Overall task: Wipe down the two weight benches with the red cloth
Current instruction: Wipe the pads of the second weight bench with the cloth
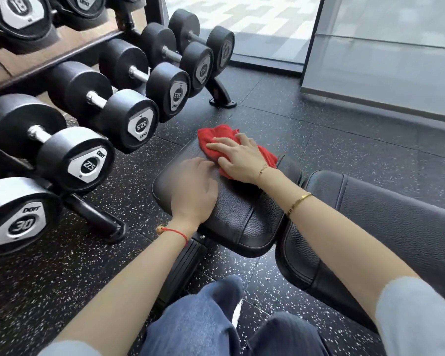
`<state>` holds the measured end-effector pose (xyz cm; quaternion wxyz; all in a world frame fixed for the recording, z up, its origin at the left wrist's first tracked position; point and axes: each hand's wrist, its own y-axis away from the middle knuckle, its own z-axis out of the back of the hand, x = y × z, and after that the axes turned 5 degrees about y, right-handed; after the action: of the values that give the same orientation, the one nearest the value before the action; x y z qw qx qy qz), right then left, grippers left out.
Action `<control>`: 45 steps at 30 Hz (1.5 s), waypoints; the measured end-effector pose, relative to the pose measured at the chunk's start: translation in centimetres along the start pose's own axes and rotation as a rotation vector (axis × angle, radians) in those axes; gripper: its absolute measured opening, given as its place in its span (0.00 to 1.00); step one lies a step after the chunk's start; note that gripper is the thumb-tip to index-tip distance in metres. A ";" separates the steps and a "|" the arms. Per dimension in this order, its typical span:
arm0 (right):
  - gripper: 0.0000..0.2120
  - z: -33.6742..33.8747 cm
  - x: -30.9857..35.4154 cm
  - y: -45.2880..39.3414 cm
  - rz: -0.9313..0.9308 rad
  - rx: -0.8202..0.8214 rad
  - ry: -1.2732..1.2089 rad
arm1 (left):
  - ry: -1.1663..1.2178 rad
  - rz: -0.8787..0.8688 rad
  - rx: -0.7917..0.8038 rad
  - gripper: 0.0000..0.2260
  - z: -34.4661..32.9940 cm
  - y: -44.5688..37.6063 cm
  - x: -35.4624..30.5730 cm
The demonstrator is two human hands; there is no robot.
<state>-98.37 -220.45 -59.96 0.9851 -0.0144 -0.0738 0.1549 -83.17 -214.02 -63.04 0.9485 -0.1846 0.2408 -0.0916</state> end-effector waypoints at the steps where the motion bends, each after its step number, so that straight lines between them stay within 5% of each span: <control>1: 0.23 0.0 0.2 1.3 0.006 -0.006 0.005 | 0.001 0.001 0.001 0.17 0.0 0.0 0.0; 14: 0.26 1.2 -5.6 14.0 -0.412 -0.056 0.140 | 0.020 0.002 0.061 0.19 0.8 0.4 -0.7; 22: 0.27 1.0 -1.8 20.8 -0.297 -0.049 0.095 | 0.107 -0.026 0.080 0.17 1.1 1.4 -3.7; 32: 0.24 1.1 -4.2 24.7 -0.516 -0.142 0.089 | 0.197 -0.384 0.167 0.15 -0.7 3.4 -12.6; 37: 0.24 2.0 -9.0 25.3 -0.775 -0.181 0.100 | 0.229 -0.438 0.205 0.15 -1.3 4.1 -14.5; 45: 0.25 1.9 -7.5 29.7 -0.725 -0.159 0.152 | 0.257 -0.492 0.275 0.15 -2.6 6.1 -18.0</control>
<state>-114.68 -194.46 -60.64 0.9744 -0.0750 -0.0126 -0.2113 -99.55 -204.53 -59.98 0.8756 -0.0942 0.2922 -0.3729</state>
